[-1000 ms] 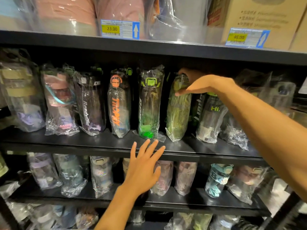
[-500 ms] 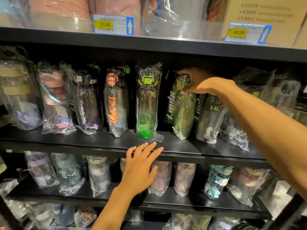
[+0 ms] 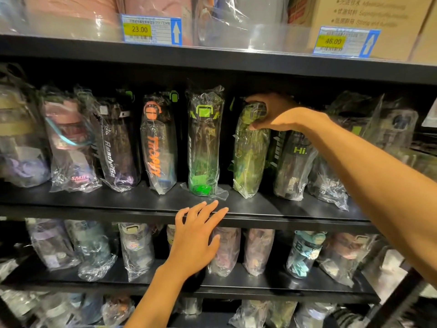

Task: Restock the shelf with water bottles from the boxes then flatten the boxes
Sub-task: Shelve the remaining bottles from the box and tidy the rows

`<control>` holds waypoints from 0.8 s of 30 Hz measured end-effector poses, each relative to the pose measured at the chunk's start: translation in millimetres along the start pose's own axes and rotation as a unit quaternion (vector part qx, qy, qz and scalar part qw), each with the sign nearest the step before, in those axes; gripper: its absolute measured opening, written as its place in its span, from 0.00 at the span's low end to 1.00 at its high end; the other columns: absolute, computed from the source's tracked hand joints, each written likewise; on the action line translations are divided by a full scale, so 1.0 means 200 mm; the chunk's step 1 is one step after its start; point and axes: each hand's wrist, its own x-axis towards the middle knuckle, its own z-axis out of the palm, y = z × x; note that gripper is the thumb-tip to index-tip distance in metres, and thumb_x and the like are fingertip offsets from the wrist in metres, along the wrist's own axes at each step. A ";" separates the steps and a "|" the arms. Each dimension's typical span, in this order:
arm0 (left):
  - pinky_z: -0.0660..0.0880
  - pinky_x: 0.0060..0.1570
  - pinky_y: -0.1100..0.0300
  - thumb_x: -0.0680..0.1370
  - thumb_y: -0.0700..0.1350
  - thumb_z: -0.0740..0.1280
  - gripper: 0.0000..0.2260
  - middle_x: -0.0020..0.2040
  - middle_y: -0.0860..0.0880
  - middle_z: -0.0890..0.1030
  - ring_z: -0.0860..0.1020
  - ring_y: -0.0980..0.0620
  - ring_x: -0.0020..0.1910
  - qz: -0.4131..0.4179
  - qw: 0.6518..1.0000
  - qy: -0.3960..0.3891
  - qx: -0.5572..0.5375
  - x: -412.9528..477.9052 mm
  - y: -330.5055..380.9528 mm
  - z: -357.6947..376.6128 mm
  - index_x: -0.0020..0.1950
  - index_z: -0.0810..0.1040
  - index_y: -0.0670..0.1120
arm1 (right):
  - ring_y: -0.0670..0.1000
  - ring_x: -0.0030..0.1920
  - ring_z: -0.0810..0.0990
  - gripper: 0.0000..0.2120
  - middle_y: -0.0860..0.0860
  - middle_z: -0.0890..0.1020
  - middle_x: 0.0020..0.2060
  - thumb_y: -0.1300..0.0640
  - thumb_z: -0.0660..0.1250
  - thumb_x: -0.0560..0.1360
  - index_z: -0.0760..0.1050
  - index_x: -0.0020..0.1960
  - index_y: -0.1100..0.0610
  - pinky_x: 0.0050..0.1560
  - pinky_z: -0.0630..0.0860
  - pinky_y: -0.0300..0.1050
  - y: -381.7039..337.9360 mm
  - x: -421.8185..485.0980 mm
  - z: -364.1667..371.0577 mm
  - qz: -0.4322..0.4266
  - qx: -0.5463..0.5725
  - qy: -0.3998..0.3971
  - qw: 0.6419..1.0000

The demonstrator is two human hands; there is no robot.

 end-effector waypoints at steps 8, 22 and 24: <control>0.43 0.75 0.50 0.79 0.55 0.62 0.30 0.82 0.58 0.61 0.59 0.50 0.80 0.000 1.000 -0.003 -0.001 0.00 0.00 0.00 0.81 0.59 0.64 | 0.57 0.76 0.69 0.39 0.52 0.69 0.78 0.50 0.78 0.74 0.64 0.81 0.50 0.68 0.63 0.43 0.00 -0.04 -0.02 -0.008 0.015 -0.003 1.000; 0.44 0.76 0.48 0.77 0.58 0.62 0.29 0.80 0.59 0.63 0.60 0.51 0.79 -0.013 1.000 0.005 0.007 0.01 0.01 0.00 0.80 0.62 0.64 | 0.59 0.75 0.69 0.37 0.55 0.66 0.79 0.38 0.69 0.79 0.58 0.82 0.47 0.71 0.68 0.51 0.14 -0.23 -0.16 0.029 -0.075 0.003 0.997; 0.43 0.77 0.45 0.77 0.59 0.61 0.28 0.80 0.60 0.63 0.59 0.51 0.80 -0.028 1.000 0.011 -0.008 0.03 0.05 -0.01 0.79 0.64 0.64 | 0.60 0.75 0.69 0.37 0.55 0.66 0.79 0.38 0.68 0.79 0.58 0.82 0.47 0.72 0.68 0.52 0.24 -0.26 -0.19 0.053 -0.102 0.003 0.993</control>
